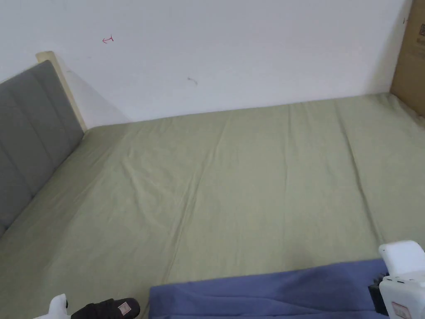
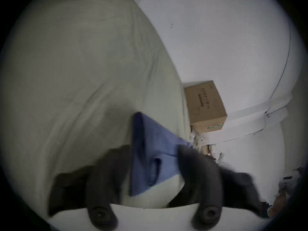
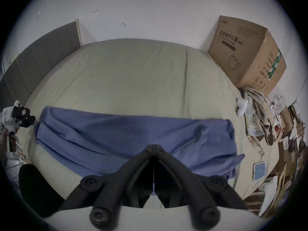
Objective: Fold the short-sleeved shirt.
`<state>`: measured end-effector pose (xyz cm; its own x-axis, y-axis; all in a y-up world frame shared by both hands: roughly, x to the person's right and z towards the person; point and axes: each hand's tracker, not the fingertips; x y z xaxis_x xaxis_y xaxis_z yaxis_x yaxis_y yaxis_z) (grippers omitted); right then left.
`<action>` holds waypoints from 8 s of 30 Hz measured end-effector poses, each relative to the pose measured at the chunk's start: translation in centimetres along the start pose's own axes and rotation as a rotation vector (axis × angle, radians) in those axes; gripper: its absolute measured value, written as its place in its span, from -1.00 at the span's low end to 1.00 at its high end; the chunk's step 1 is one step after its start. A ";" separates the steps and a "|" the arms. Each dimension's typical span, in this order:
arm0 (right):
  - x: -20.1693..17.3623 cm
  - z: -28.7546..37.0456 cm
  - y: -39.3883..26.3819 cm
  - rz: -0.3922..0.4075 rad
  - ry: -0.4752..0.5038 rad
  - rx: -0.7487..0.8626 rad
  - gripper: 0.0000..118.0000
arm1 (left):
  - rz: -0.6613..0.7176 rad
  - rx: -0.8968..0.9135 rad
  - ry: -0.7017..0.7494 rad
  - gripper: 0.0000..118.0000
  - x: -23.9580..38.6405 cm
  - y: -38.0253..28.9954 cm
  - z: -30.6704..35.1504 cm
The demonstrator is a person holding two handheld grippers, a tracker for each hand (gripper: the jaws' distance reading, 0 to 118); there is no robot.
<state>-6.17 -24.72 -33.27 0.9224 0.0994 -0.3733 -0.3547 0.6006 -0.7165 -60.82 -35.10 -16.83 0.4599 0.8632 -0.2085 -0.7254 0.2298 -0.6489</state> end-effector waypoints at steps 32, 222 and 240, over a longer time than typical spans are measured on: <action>1.5 1.4 0.7 -0.033 0.098 0.013 -0.99 | -0.570 -0.048 0.780 -0.89 10.7 -2.8 -3.1; 5.1 -10.5 -3.7 -0.454 0.808 -0.325 -0.99 | -0.078 -0.182 -0.056 0.70 8.8 -5.7 -13.2; 5.9 -11.2 -4.8 -0.548 0.856 -0.331 -0.99 | -0.087 -0.339 -0.124 -0.67 6.8 -6.3 -21.1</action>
<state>-0.76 -35.88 -38.60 0.6000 -0.7860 -0.1492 -0.0675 0.1361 -0.9884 -42.31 -40.13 -29.66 0.4317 0.8997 -0.0651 -0.4658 0.1605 -0.8702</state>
